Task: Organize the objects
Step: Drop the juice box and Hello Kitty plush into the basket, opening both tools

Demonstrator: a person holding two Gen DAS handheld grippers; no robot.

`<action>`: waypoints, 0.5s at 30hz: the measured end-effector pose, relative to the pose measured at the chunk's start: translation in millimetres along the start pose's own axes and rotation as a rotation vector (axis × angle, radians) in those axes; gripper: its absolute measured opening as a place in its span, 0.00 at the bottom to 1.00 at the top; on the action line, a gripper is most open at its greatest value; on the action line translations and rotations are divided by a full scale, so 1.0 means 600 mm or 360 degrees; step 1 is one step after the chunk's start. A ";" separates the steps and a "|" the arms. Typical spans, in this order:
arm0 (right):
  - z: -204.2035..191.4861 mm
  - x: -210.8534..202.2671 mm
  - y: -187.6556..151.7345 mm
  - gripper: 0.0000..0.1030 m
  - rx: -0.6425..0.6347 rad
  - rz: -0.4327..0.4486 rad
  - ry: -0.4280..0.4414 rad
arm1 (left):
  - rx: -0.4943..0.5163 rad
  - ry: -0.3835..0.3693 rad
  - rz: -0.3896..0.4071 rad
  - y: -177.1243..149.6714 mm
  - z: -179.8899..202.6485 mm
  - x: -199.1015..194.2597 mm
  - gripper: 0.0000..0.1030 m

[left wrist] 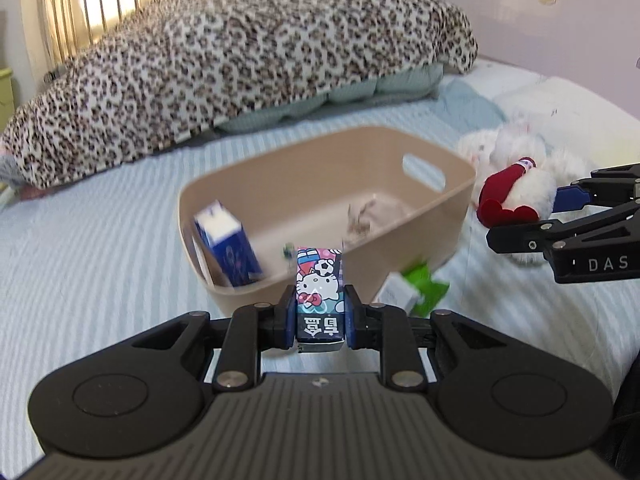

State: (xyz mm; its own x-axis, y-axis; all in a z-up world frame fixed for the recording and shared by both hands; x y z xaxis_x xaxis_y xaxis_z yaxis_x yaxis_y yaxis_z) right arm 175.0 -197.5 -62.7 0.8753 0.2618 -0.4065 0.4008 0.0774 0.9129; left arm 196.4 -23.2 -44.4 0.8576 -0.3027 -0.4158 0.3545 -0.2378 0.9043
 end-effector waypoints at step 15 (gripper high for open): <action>0.017 0.044 0.114 0.56 -0.0069 0.0223 -0.0024 | 0.0016 0.0067 0.0169 0.103 -0.013 0.051 0.24</action>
State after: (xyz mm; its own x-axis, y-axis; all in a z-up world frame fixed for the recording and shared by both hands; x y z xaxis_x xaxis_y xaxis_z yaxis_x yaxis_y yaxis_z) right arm 228.2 -195.0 -11.1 0.9261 0.2583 -0.2751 0.2625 0.0828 0.9614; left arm 247.5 -39.8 -0.6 0.9052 -0.2876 -0.3128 0.2571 -0.2156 0.9420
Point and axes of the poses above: each gripper's, at about its wrist camera, not at the fingertips, and x roughly the way its jaws point, z to its right, y to its top, the point moved 7 cm from there along x, roughly the way its jaws point, and after that the axes turned 14 degrees about z, right-handed, at the moved point
